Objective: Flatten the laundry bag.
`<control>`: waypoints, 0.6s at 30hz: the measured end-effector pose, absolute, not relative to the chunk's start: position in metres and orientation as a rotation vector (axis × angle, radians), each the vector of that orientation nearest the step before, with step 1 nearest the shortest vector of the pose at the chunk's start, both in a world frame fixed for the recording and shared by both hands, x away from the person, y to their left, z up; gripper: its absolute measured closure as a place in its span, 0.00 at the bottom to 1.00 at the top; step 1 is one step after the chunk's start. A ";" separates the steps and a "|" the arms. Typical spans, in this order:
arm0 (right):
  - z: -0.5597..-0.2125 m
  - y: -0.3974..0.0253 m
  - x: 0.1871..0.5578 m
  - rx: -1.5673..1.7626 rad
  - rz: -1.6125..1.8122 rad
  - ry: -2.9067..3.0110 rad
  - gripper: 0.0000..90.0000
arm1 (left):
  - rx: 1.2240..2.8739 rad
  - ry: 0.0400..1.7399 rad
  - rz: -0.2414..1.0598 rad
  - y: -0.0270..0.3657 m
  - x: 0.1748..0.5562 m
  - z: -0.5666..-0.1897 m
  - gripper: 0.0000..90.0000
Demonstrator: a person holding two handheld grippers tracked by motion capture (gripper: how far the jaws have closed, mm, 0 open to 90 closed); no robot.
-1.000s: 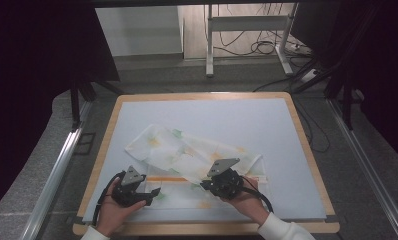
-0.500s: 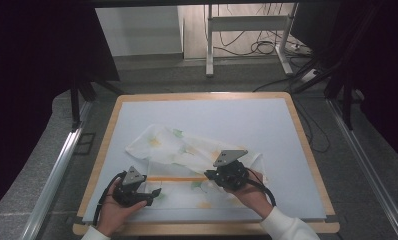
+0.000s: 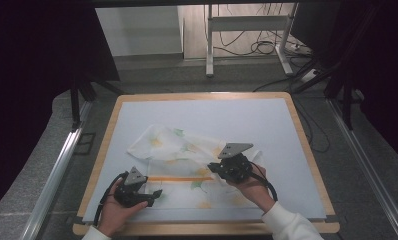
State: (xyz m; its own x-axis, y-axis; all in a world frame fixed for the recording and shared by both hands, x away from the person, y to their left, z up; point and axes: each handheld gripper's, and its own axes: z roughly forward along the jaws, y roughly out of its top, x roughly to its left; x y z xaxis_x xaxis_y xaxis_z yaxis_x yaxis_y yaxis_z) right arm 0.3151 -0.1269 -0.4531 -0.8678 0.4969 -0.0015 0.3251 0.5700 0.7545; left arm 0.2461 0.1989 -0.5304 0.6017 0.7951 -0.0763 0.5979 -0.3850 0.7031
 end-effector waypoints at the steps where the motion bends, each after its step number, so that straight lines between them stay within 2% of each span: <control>1: -0.453 -0.127 0.316 0.685 1.181 2.586 0.99 | 2.118 1.092 0.357 0.199 0.246 -0.530 0.30; 18: -0.447 -0.141 0.335 0.775 1.210 2.511 0.99 | 2.118 1.100 0.349 0.198 0.246 -0.532 0.30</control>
